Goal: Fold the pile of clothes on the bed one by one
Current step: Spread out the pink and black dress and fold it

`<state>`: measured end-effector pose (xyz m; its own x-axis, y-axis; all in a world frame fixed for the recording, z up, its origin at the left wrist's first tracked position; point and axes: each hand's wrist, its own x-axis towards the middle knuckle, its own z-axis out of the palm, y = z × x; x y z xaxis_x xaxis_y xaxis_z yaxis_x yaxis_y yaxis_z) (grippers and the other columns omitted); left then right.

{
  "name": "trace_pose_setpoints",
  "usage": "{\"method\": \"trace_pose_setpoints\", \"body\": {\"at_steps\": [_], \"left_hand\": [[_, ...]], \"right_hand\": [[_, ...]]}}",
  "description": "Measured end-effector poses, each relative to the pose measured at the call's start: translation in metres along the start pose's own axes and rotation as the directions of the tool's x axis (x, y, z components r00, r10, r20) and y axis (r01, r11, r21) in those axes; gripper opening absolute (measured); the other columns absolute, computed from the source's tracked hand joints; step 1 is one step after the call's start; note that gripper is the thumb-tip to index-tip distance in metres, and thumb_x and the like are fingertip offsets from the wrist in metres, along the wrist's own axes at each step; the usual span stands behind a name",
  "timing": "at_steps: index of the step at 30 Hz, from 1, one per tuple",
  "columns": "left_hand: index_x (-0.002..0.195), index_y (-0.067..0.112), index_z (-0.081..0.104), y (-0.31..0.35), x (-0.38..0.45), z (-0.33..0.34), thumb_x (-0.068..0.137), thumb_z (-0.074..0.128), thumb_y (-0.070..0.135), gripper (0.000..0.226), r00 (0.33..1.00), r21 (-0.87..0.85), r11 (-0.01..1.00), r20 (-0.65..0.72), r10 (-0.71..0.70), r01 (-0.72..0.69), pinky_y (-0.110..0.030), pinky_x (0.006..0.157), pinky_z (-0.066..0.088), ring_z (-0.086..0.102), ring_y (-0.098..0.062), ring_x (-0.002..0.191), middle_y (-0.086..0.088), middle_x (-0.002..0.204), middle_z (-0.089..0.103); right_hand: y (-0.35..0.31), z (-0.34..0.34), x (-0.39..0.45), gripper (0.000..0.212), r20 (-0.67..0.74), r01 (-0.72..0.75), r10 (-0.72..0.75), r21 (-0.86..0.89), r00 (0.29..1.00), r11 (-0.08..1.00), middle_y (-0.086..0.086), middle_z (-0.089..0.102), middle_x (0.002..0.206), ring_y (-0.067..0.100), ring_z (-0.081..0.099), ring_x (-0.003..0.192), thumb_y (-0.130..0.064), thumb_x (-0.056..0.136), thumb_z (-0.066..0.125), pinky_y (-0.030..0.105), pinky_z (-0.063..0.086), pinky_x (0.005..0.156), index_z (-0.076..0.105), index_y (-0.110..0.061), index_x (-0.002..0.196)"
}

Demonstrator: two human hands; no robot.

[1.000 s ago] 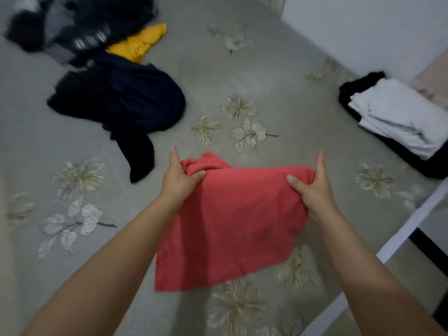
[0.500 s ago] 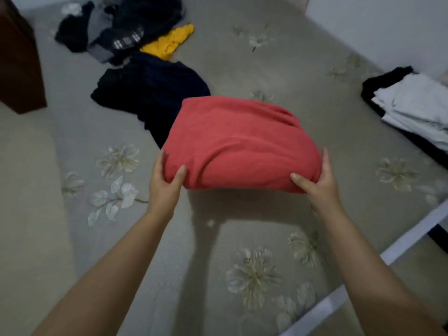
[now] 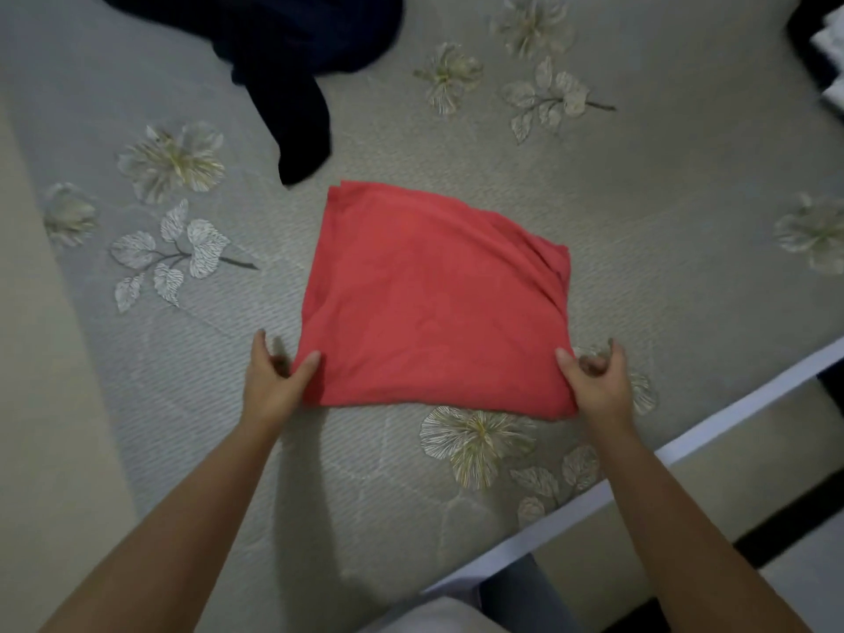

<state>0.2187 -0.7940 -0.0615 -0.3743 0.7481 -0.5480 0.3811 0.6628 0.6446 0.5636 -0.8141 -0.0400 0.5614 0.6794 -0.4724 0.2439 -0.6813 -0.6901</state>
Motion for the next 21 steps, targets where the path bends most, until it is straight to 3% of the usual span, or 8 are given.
{"method": "trace_pose_setpoints", "body": {"at_steps": [2,4,7,11,14,18,21], "left_hand": [[0.146,0.015,0.010,0.016,0.021,0.002,0.080,0.065,0.039,0.089,0.999,0.059,0.998,0.037,0.025,-0.027,-0.037,0.106,0.033,0.046,-0.032,0.123,-0.022,0.136,0.044],[0.147,0.021,0.005,0.032,0.039,0.009,0.080,0.061,0.048,0.091,0.997,0.097,0.995,0.076,0.031,-0.038,-0.036,0.106,0.029,0.042,-0.032,0.127,-0.019,0.140,0.041],[0.146,0.028,-0.003,0.049,0.051,0.024,0.078,0.061,0.052,0.097,0.991,0.083,0.993,0.117,0.071,-0.081,-0.029,0.106,0.025,0.036,-0.027,0.132,-0.009,0.149,0.029],[0.143,0.035,-0.013,0.061,0.051,0.043,0.077,0.064,0.049,0.103,0.967,0.095,0.982,0.211,0.142,-0.164,-0.023,0.099,0.023,0.036,-0.026,0.131,-0.001,0.151,0.024],[0.141,0.040,-0.015,0.062,0.049,0.051,0.076,0.067,0.046,0.105,0.954,0.078,0.979,0.251,0.164,-0.189,-0.028,0.102,0.026,0.038,-0.027,0.130,-0.003,0.150,0.026],[0.142,0.043,-0.006,0.063,0.044,0.054,0.073,0.072,0.033,0.105,0.946,-0.113,0.981,0.267,0.184,-0.159,-0.024,0.097,0.028,0.038,-0.010,0.121,0.003,0.149,0.026],[0.142,0.045,-0.001,0.068,0.033,0.055,0.072,0.074,0.028,0.105,0.943,-0.148,0.970,0.244,0.225,-0.193,-0.023,0.099,0.028,0.035,-0.005,0.120,0.016,0.142,0.025]], "right_hand": [[-0.016,0.009,0.014,0.092,0.025,0.020,-0.018,-0.086,1.000,0.996,0.016,0.044,0.134,0.030,0.041,0.125,-0.040,0.077,0.068,0.037,0.032,0.101,0.015,-0.009,0.145],[-0.026,0.019,0.027,0.102,0.066,-0.018,0.026,-0.123,0.997,0.992,0.015,0.025,0.149,0.030,0.027,0.136,-0.047,0.074,0.068,0.039,0.023,0.110,0.005,-0.012,0.146],[-0.029,0.035,0.033,0.109,0.116,-0.088,0.111,-0.189,0.987,0.978,0.018,0.027,0.148,0.034,0.029,0.134,-0.052,0.073,0.067,0.044,0.026,0.110,-0.007,-0.019,0.146],[-0.022,0.040,0.034,0.102,0.082,0.036,-0.010,-0.317,0.997,0.948,0.028,0.041,0.132,0.040,0.043,0.120,-0.052,0.076,0.064,0.045,0.036,0.099,-0.007,-0.026,0.146],[-0.019,0.037,0.043,0.095,0.164,0.151,-0.113,-0.239,0.980,0.959,0.014,0.032,0.146,0.035,0.041,0.126,-0.046,0.080,0.062,0.040,0.033,0.103,-0.005,-0.029,0.145],[-0.019,0.033,0.048,0.093,0.281,0.180,-0.144,-0.105,0.949,0.978,0.003,0.023,0.152,0.025,0.032,0.134,-0.039,0.081,0.063,0.035,0.027,0.109,-0.005,-0.035,0.144],[-0.024,0.026,0.043,0.094,0.277,0.201,-0.201,0.028,0.940,0.979,-0.003,0.020,0.152,0.018,0.028,0.136,-0.031,0.079,0.067,0.038,0.025,0.112,-0.002,-0.037,0.143]]}}
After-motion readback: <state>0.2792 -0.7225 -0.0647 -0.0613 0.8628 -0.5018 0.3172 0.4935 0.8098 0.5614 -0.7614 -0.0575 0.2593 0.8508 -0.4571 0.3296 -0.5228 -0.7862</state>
